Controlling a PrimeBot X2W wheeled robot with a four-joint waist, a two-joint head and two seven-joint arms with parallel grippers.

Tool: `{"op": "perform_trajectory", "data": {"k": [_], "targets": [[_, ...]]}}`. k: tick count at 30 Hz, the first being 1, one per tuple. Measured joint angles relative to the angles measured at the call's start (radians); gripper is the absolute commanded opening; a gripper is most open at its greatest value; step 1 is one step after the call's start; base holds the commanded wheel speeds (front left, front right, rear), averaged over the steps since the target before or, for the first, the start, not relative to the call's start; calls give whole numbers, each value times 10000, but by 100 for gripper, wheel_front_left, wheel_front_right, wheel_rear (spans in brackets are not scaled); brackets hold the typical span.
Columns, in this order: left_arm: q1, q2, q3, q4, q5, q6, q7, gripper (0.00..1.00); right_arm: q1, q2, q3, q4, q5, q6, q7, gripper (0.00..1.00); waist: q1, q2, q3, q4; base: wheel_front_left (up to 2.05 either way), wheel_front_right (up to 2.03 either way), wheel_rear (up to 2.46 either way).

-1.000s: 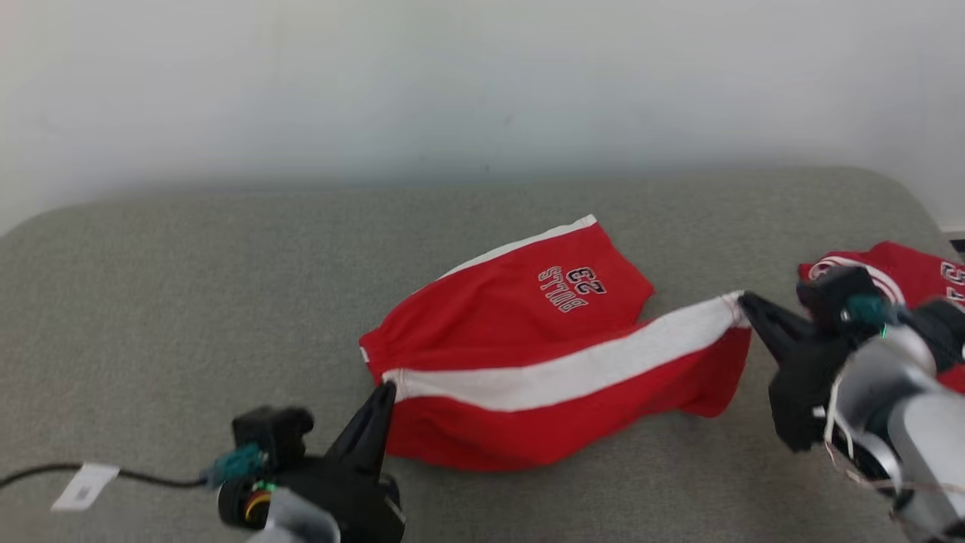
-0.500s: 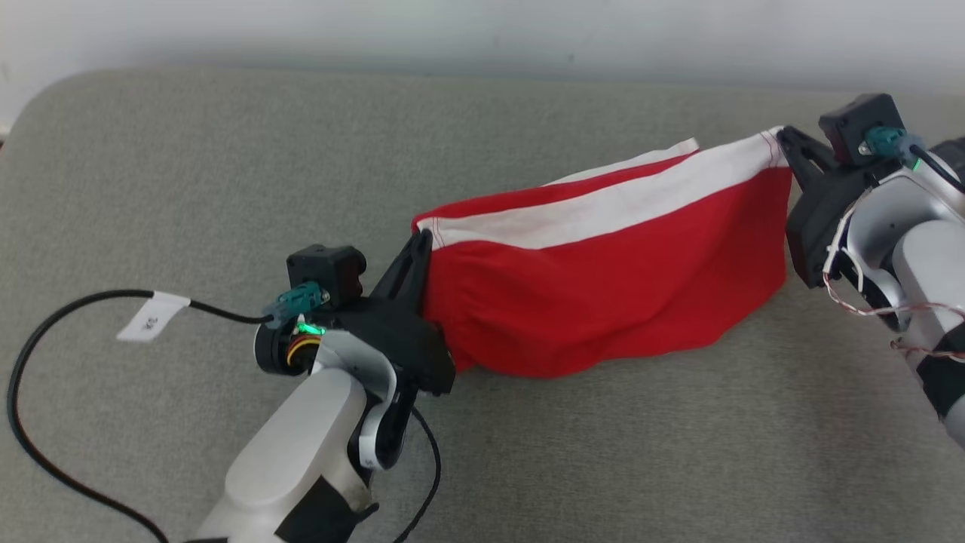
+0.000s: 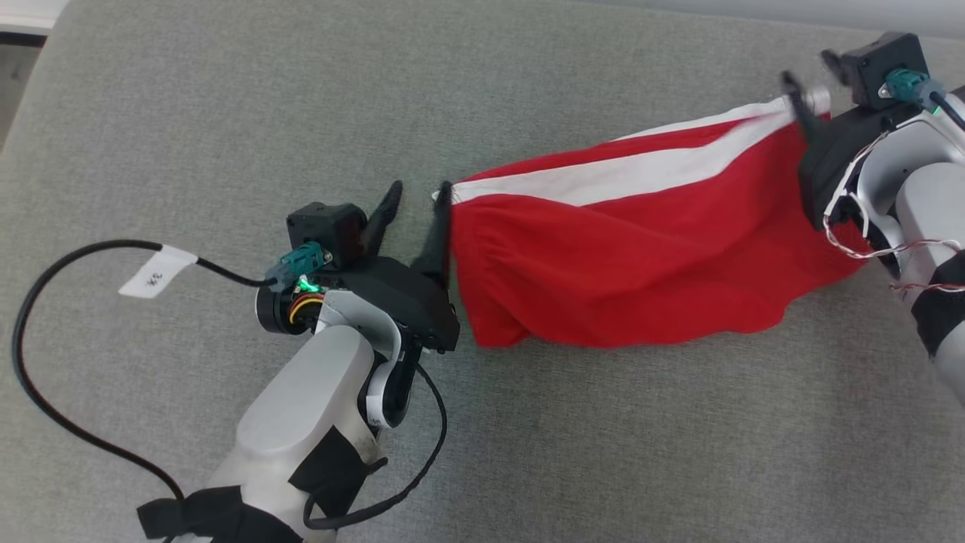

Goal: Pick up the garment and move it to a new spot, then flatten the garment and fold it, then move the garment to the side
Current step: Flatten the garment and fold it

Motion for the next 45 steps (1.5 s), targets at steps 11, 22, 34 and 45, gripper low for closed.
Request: {"op": "perform_trajectory", "data": {"k": [11, 22, 34, 45], "targets": [[1385, 761, 970, -2056, 1312, -508, -410, 100, 5, 838, -58, 936, 1488, 0, 190, 100, -3, -1, -902, -82, 0, 0, 0], [6039, 1818, 1801, -6259, 3300, -823, -410, 100, 1487, 420, -63, 1716, 3043, 0, 2290, 100, -6, -3, -2337, -240, 0, 0, 0], [7158, 2380, 1726, -7141, 4646, -497, -410, 100, 1613, 259, -1045, 3264, 3298, 2, 2136, 100, -1, -3, -2177, 681, 0, 0, 0], [7120, 2232, 1716, -7139, 4945, -654, -410, 100, 1425, 284, -1925, 3630, 3336, 0, 2709, 100, -2, -3, -1367, 1335, 0, 0, 0]]}}
